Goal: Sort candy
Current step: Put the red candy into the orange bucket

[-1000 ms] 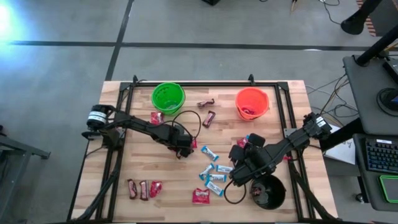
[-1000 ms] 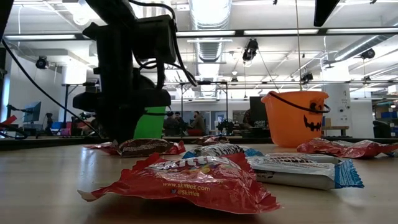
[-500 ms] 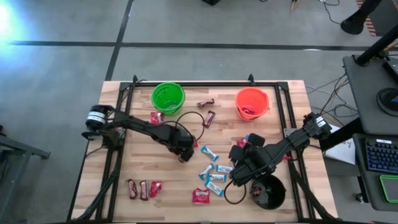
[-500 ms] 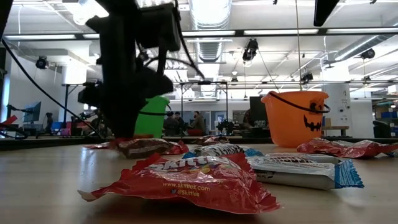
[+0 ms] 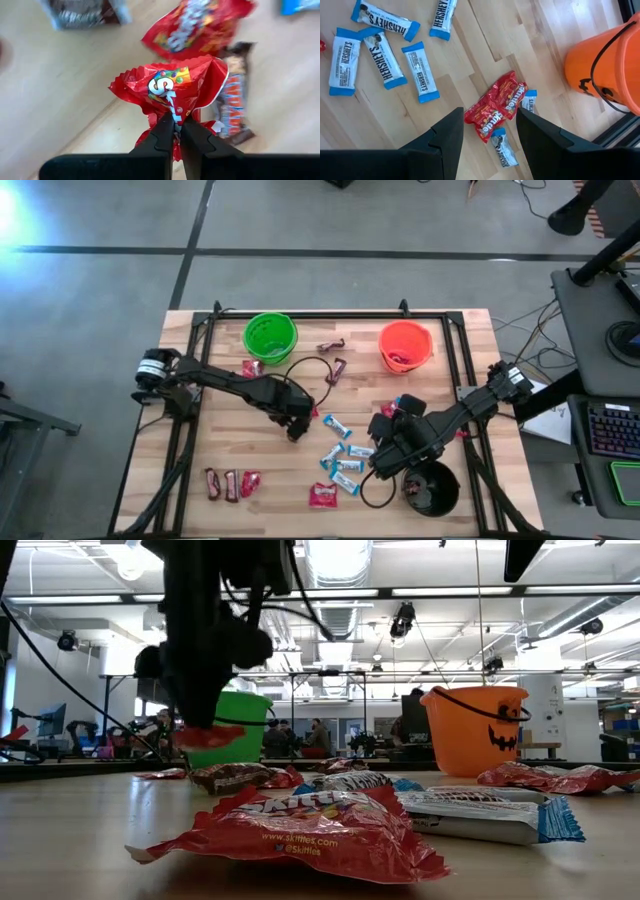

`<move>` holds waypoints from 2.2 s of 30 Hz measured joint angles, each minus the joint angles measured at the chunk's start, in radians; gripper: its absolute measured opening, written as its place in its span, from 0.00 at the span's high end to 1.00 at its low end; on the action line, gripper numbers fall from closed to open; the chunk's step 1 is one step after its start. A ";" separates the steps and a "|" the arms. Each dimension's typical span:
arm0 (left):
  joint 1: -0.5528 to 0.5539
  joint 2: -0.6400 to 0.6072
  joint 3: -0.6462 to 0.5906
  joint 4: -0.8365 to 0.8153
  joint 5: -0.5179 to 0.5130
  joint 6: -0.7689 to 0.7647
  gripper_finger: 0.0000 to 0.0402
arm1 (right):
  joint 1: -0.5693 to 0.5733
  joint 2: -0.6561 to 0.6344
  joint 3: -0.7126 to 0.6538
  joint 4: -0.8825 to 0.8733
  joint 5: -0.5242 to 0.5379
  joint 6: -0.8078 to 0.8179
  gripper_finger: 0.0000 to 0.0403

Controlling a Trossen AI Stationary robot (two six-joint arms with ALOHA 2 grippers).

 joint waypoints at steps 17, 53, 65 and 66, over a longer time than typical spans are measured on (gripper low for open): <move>0.056 -0.002 0.324 -0.193 -0.155 0.421 1.00 | 0.024 0.000 0.000 0.000 -0.053 0.173 0.57; 0.401 0.036 0.547 -0.046 0.091 1.265 1.00 | 0.112 0.005 0.000 0.000 0.011 0.617 0.57; 0.432 0.204 0.811 -0.084 0.140 1.396 1.00 | 0.105 0.006 0.000 0.000 0.033 0.747 0.57; 0.435 0.232 0.851 -0.096 0.148 1.407 1.00 | 0.106 0.006 0.000 0.000 0.033 0.757 0.57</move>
